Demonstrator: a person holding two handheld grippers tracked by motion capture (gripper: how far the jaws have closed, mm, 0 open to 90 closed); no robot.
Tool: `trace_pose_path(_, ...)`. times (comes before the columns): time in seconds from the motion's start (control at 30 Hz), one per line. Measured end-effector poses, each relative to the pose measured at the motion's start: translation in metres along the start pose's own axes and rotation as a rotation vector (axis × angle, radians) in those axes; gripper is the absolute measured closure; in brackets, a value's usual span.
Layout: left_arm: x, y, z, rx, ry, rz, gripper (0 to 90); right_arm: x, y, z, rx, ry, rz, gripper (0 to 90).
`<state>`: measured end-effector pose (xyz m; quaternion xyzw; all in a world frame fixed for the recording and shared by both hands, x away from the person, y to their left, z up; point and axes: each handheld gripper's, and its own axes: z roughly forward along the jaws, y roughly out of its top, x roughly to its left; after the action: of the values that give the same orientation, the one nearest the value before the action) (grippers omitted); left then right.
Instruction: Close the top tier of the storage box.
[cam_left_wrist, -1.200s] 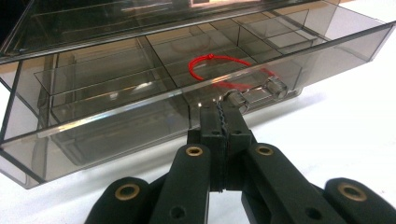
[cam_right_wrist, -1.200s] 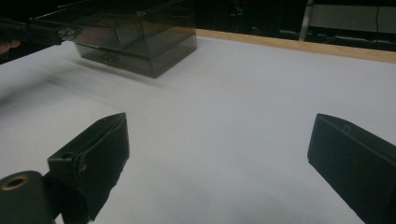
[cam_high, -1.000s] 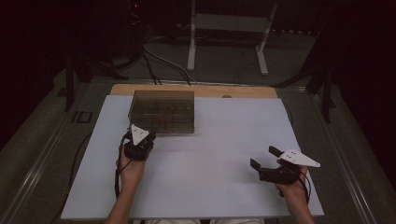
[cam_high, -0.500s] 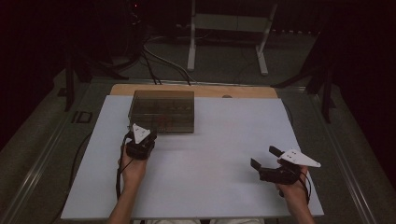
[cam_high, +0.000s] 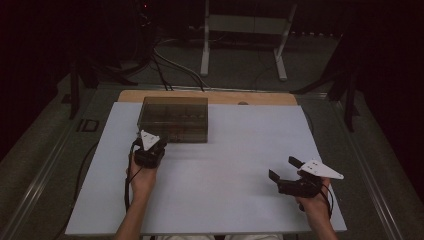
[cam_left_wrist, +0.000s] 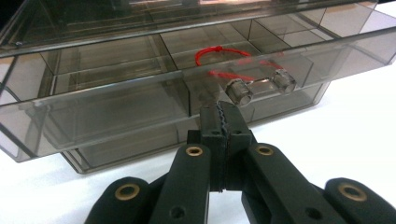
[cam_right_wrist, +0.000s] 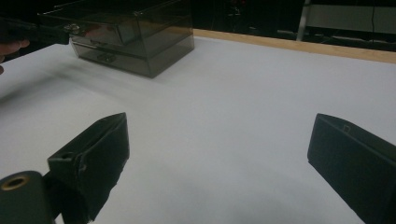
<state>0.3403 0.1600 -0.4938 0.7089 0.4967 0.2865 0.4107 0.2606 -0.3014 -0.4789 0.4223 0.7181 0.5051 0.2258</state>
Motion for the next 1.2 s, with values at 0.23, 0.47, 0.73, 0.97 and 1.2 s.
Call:
trace_pose_path(0.23,0.001,0.005,0.002,-0.005,0.003,-0.002,90.0,0.000,0.000,0.000,-0.001,0.000,0.002,5.7)
trace_pose_path(0.47,0.002,0.006,0.003,-0.004,0.005,-0.005,90.0,0.000,0.000,0.000,0.000,0.002,0.000,5.6)
trace_pose_path(0.73,0.002,0.007,0.006,-0.004,0.008,-0.009,90.0,0.000,0.000,0.000,0.000,0.002,0.002,5.6)
trace_pose_path(0.97,0.003,0.009,0.008,-0.003,0.010,-0.011,90.0,-0.001,0.000,0.001,-0.001,0.002,0.002,5.6)
trace_pose_path(1.2,0.004,0.011,0.010,-0.002,0.012,-0.019,90.0,0.000,0.000,0.001,-0.001,0.003,0.002,5.6)
